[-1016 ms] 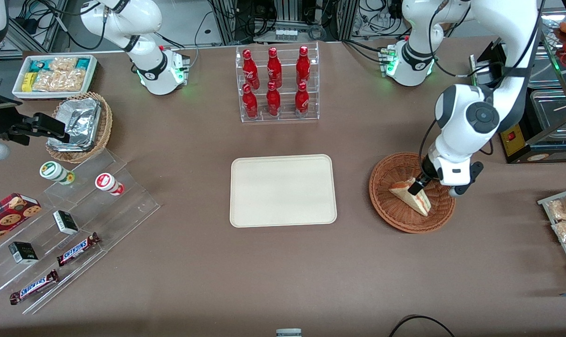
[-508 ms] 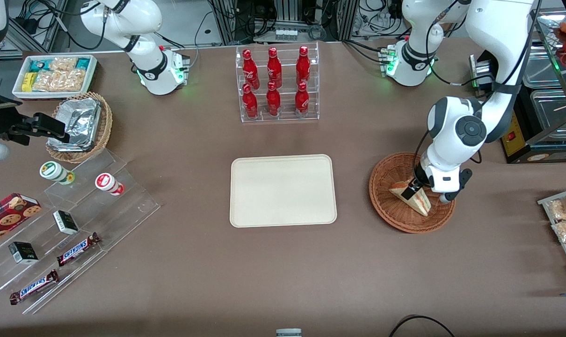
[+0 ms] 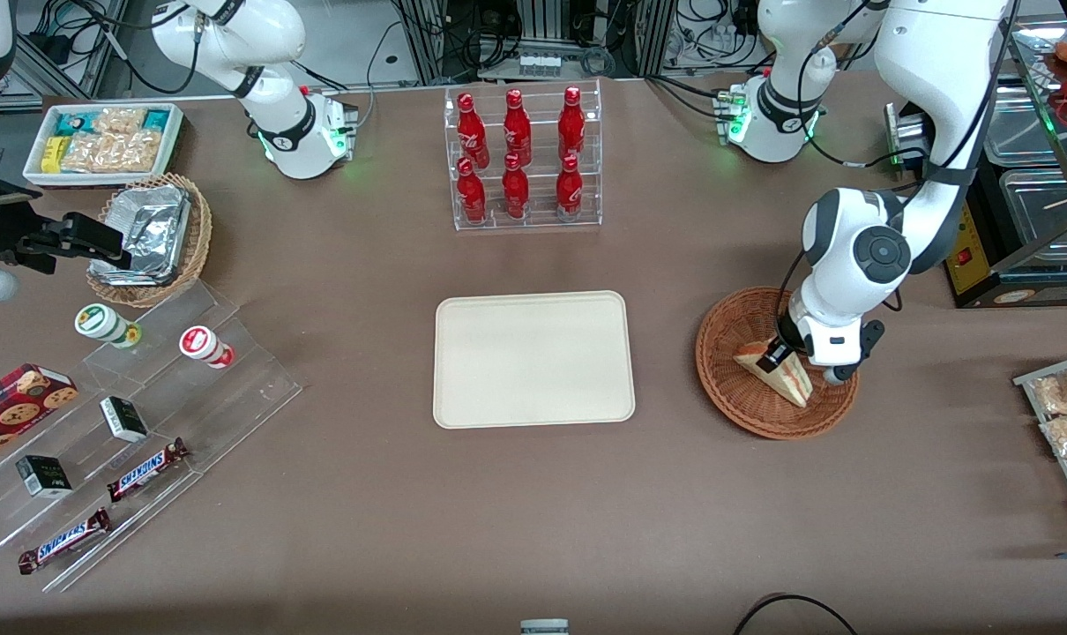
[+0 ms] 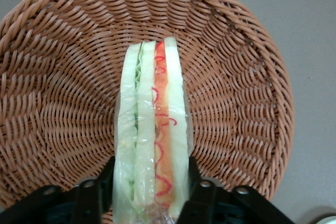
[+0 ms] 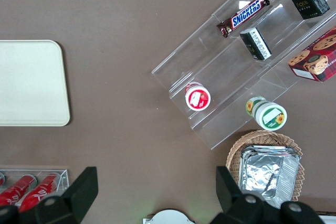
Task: Place sandwich from basket to tray
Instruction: 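Close the left gripper on the wrapped sandwich, then lift the sandwich and carry it with the left gripper over the tray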
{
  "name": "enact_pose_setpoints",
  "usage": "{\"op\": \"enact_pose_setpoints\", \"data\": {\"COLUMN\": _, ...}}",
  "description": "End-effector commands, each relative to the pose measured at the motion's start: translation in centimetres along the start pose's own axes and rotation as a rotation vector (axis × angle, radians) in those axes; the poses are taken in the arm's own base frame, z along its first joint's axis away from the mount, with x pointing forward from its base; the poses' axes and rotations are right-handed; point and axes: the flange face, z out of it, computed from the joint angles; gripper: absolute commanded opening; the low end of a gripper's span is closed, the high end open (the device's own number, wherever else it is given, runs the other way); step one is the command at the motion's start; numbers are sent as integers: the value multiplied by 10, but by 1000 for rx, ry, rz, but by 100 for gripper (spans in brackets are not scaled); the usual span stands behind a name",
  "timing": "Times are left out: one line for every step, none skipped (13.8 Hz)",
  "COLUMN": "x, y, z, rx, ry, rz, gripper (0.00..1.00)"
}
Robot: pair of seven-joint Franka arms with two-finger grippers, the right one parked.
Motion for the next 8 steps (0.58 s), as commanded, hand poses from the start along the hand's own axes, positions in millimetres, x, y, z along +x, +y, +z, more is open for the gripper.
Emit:
{"op": "enact_pose_setpoints", "data": {"x": 2, "y": 10, "z": -25, "rx": -40, "ry": 37, "rz": -7, "gripper": 0}}
{"op": "enact_pose_setpoints", "data": {"x": 4, "y": 13, "z": -41, "rx": -52, "ry": 50, "rz": -2, "gripper": 0}}
{"op": "enact_pose_setpoints", "data": {"x": 6, "y": 19, "z": -62, "rx": -54, "ry": 58, "rz": 3, "gripper": 0}}
{"op": "enact_pose_setpoints", "data": {"x": 10, "y": 26, "z": -80, "rx": -38, "ry": 61, "rz": 16, "gripper": 0}}
{"op": "enact_pose_setpoints", "data": {"x": 9, "y": 40, "z": -103, "rx": -3, "ry": 64, "rz": 46, "gripper": 0}}
{"op": "enact_pose_setpoints", "data": {"x": 6, "y": 58, "z": -126, "rx": 25, "ry": 54, "rz": 58, "gripper": 0}}
{"op": "enact_pose_setpoints", "data": {"x": 10, "y": 72, "z": -145, "rx": 45, "ry": 41, "rz": 57, "gripper": 0}}
{"op": "enact_pose_setpoints", "data": {"x": 0, "y": 89, "z": -160, "rx": 59, "ry": 31, "rz": 73, "gripper": 0}}
